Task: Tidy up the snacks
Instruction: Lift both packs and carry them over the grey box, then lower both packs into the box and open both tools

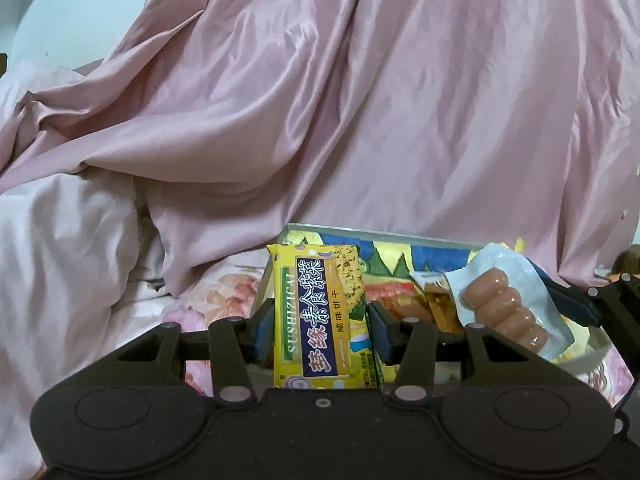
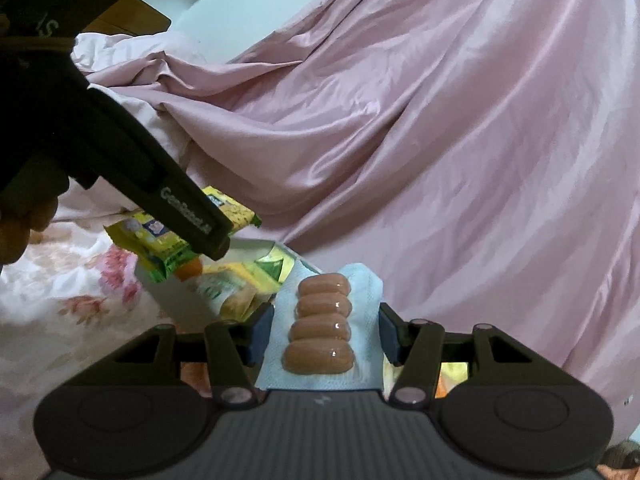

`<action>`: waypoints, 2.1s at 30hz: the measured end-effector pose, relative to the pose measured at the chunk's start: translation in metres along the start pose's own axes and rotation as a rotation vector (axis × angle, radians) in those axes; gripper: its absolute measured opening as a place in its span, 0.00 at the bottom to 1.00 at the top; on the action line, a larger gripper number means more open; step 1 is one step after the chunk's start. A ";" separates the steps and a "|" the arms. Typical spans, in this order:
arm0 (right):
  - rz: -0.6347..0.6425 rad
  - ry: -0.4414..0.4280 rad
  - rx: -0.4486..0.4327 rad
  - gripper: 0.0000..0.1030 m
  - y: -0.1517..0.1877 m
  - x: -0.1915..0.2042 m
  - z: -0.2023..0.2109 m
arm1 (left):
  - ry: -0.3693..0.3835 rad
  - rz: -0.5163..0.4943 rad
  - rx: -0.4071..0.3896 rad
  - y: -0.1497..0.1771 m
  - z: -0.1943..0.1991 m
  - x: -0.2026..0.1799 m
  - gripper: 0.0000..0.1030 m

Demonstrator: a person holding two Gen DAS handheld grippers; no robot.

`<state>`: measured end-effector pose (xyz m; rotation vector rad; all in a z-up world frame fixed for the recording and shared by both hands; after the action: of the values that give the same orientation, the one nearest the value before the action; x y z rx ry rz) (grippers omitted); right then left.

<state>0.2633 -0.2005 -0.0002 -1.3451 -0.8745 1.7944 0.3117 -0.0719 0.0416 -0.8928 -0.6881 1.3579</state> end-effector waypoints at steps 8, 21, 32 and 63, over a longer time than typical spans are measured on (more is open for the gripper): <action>0.028 0.009 -0.002 0.57 -0.010 -0.002 -0.030 | -0.007 0.024 0.000 -0.019 -0.026 0.005 0.49; 0.007 -0.025 0.058 0.58 -0.008 0.002 -0.066 | -0.002 0.050 0.053 -0.019 -0.063 0.009 0.49; -0.021 -0.048 0.068 0.59 -0.007 0.003 -0.074 | 0.003 0.061 0.088 -0.015 -0.078 0.012 0.49; -0.218 -0.018 0.032 0.98 -0.021 -0.049 -0.043 | -0.008 0.165 -0.038 -0.029 -0.021 0.021 0.99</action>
<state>0.3181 -0.2275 0.0319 -1.1668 -0.9589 1.6476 0.3468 -0.0538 0.0542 -0.9930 -0.6592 1.4996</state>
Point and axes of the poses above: each gripper's, at about its wrist camera, not at the fingertips, and z roughly against the way its jaws point, x to its left, y to its underside, the point moved 3 cm from there along -z, roughly the way its jaws point, and after that the axes turned 8 degrees about x, right-handed, at the moved point
